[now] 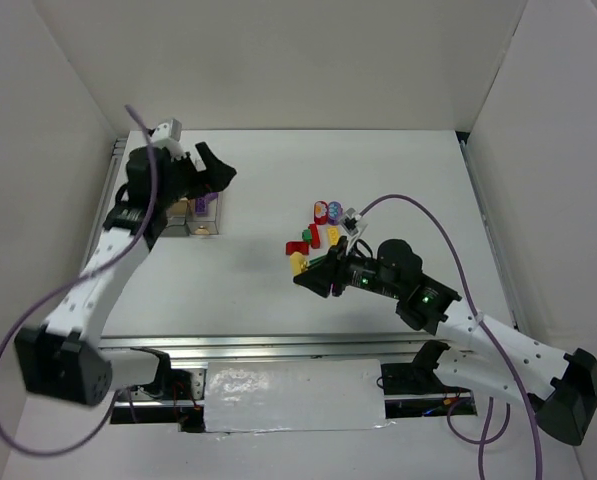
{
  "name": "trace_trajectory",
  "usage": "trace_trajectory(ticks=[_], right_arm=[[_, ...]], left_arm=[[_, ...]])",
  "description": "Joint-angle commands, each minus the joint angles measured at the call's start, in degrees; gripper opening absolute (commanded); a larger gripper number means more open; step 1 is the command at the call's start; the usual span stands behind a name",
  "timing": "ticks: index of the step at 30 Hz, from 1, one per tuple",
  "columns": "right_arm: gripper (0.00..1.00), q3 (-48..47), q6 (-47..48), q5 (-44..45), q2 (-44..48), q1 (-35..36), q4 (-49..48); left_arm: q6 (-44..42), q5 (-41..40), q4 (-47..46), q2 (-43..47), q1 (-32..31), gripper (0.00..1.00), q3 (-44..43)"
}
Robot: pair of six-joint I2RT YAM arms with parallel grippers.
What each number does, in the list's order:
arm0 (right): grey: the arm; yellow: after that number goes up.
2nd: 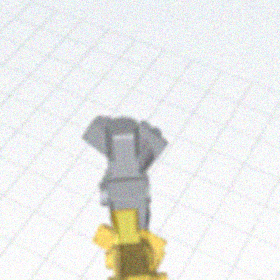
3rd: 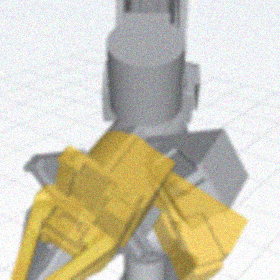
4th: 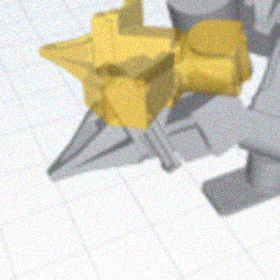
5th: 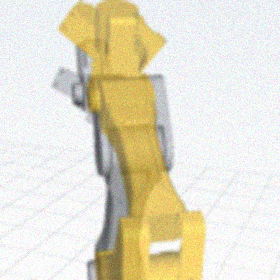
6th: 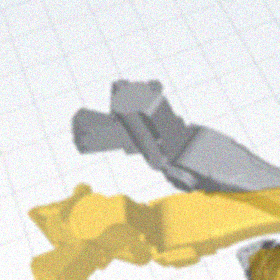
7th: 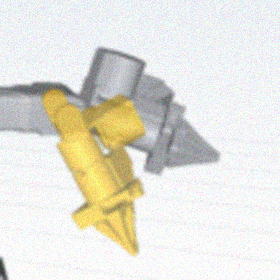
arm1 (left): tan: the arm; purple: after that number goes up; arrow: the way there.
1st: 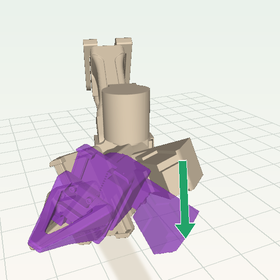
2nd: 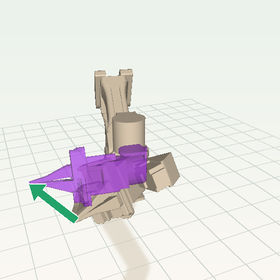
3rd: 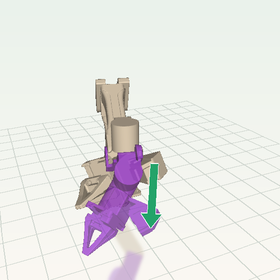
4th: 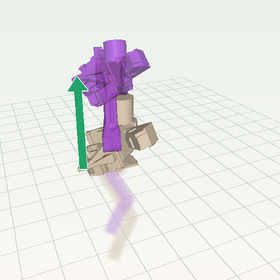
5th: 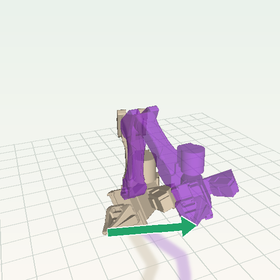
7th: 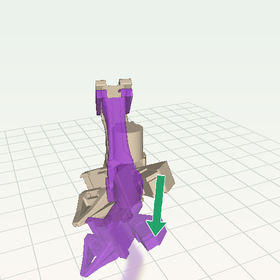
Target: Sort the legos into containers by color
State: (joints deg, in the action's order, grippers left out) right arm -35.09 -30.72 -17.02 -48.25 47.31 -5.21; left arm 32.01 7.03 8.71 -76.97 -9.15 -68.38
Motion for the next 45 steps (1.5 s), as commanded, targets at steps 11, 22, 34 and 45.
trace_trajectory(ticks=[11,22,34,45], right_arm=[[0.0,-2.53,-9.36,-19.72,-3.78,-0.03,-22.9],[0.0,-6.83,-6.99,-17.44,-6.5,3.31,-22.65],[0.0,-6.92,-4.7,-10.67,-5.98,3.23,-21.95],[0.0,-8.85,-4.79,-10.93,-8.18,3.23,-21.95]], left_arm=[[6.74,30.94,-20.31,28.72,-20.91,0.99,19.07],[13.33,35.5,-26.8,27.22,-22.67,0.95,21.09],[15.98,39.38,-29.01,29.68,-22.76,0.83,21.97],[15.98,41.31,-30.07,28.54,-22.76,0.08,21.01]])
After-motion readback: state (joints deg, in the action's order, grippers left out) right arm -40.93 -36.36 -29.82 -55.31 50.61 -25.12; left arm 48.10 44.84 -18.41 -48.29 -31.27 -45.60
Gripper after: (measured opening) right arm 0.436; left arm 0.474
